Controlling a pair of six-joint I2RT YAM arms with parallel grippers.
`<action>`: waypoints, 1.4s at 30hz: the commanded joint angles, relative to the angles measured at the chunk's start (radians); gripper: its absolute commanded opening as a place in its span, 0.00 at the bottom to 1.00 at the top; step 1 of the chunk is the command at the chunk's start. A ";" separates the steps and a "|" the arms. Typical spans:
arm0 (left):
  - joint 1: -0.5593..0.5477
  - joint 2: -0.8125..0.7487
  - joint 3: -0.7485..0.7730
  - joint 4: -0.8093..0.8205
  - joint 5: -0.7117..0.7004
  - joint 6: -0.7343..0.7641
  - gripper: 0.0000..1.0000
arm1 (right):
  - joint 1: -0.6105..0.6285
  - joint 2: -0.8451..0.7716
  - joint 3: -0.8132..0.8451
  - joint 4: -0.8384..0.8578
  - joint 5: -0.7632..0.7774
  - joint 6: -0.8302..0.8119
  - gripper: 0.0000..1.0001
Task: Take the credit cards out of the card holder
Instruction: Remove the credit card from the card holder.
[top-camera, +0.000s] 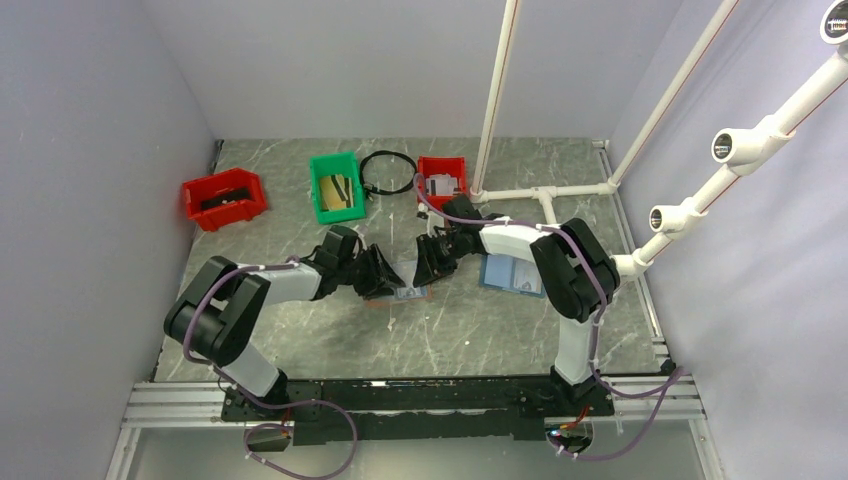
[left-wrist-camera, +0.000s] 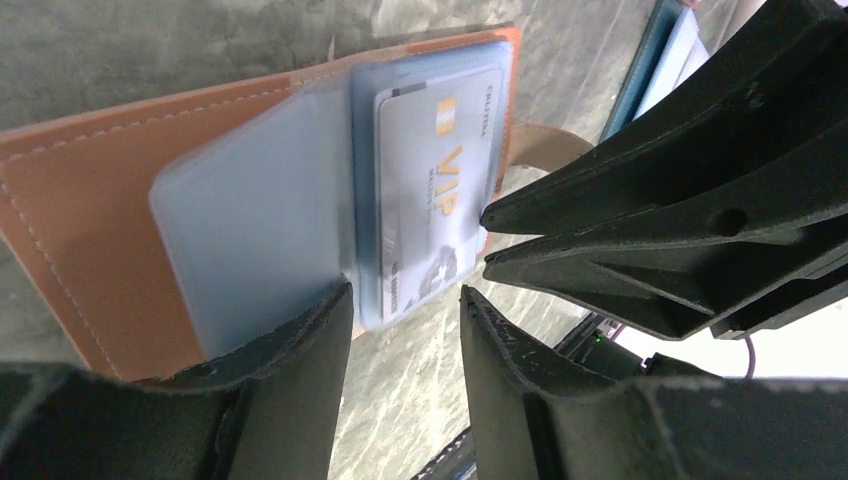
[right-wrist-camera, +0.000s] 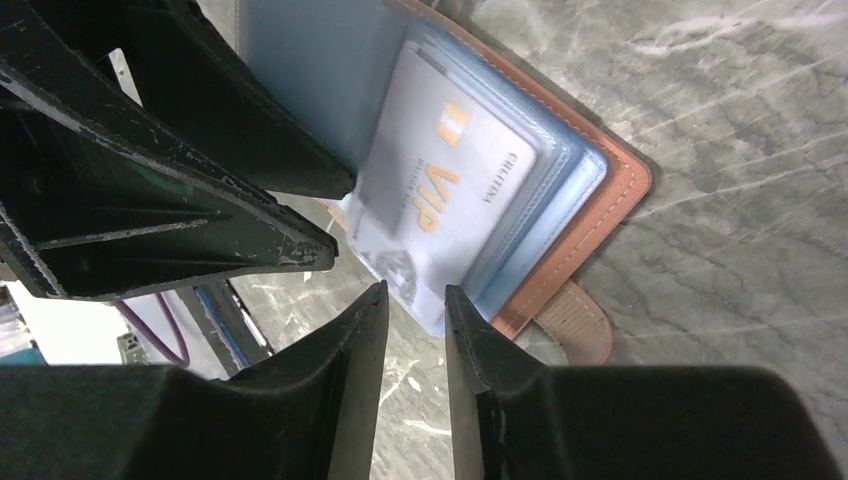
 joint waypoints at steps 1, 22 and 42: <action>-0.003 0.034 0.044 0.012 -0.014 0.039 0.48 | -0.001 0.029 0.041 -0.003 0.041 0.011 0.29; -0.001 0.092 0.038 0.043 0.020 0.028 0.27 | 0.028 0.130 0.094 -0.009 -0.047 0.056 0.18; 0.144 -0.005 -0.183 0.302 0.201 -0.057 0.00 | 0.028 0.137 0.108 -0.092 0.153 -0.036 0.25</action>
